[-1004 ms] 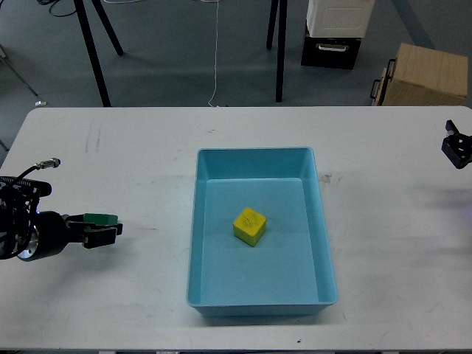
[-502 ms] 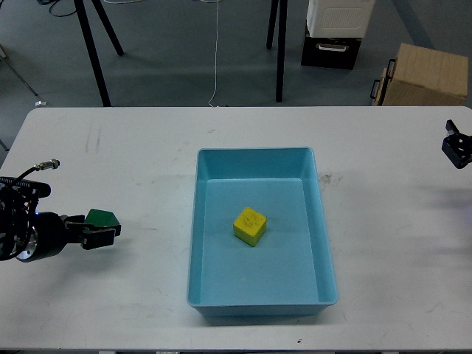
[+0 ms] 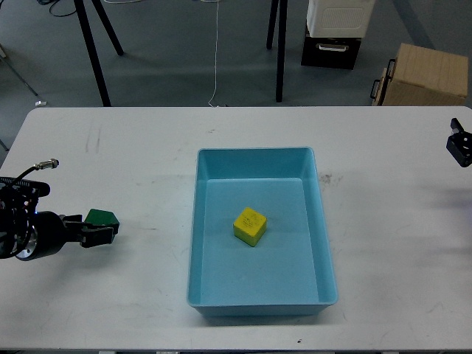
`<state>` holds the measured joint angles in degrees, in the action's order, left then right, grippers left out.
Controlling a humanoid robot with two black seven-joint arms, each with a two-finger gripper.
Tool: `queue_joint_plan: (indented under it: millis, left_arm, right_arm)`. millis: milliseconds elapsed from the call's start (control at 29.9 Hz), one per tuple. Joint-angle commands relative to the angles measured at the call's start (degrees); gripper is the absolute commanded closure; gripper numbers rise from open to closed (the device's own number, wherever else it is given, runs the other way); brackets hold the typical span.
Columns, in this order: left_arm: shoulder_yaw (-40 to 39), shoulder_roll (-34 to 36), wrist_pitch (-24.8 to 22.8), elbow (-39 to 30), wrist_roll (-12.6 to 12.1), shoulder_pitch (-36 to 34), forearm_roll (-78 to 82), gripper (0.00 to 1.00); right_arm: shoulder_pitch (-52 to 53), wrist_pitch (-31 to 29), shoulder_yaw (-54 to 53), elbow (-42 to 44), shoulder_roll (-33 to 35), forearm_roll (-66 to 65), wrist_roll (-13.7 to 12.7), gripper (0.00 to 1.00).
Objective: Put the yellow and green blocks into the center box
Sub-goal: 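Close the left gripper on the green cube, then lift the green cube and carry it over the blue tub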
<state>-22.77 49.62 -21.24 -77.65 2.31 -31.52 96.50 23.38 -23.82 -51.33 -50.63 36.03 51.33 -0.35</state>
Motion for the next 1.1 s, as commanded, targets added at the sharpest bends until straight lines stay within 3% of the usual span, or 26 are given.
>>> queue_joint_plan:
  millis: [0, 201, 435, 535, 736, 903, 1004, 1071]
  left_arm:
    - [0.0, -0.05, -0.03, 0.05, 0.15, 0.15, 0.18, 0.05]
    - [0.0, -0.05, 0.06, 0.13, 0.24, 0.15, 0.18, 0.15]
    - [0.09, -0.05, 0.23, 0.13, 0.06, 0.58, 3.16, 0.36]
    - [0.09, -0.05, 0.23, 0.13, 0.06, 0.67, 3.69, 0.41]
    - [0.09, -0.05, 0.14, 0.22, 0.24, 0.5, 3.78, 0.62]
    - [-1.14, 1.7, -0.12, -0.13, 0.68, -0.29, 2.73, 0.67]
    - [-3.42, 5.3, -1.6, -0.74, 4.7, -3.1, 0.46, 0.67]
    - [-4.74, 6.54, -5.64, -1.53, 7.78, -4.77, -4.02, 0.67]
  right_arm:
    - [0.0, 0.0, 0.0, -0.09, 0.0, 0.0, 0.0, 0.0]
    - [0.0, 0.0, 0.0, 0.0, 0.09, 0.0, 0.0, 0.0]
    - [0.0, 0.0, 0.0, 0.0, 0.01, 0.0, 0.0, 0.0]
    - [0.0, 0.0, 0.0, 0.0, 0.09, 0.0, 0.0, 0.0]
    - [0.0, 0.0, 0.0, 0.0, 0.09, 0.0, 0.0, 0.0]
    - [-0.09, 0.0, 0.09, 0.0, 0.0, -0.09, 0.0, 0.0]
    - [-0.18, -0.09, 0.09, 0.0, 0.0, -0.09, 0.0, 0.0]
    - [-0.18, -0.09, 0.09, 0.09, 0.0, -0.09, 0.0, 0.0]
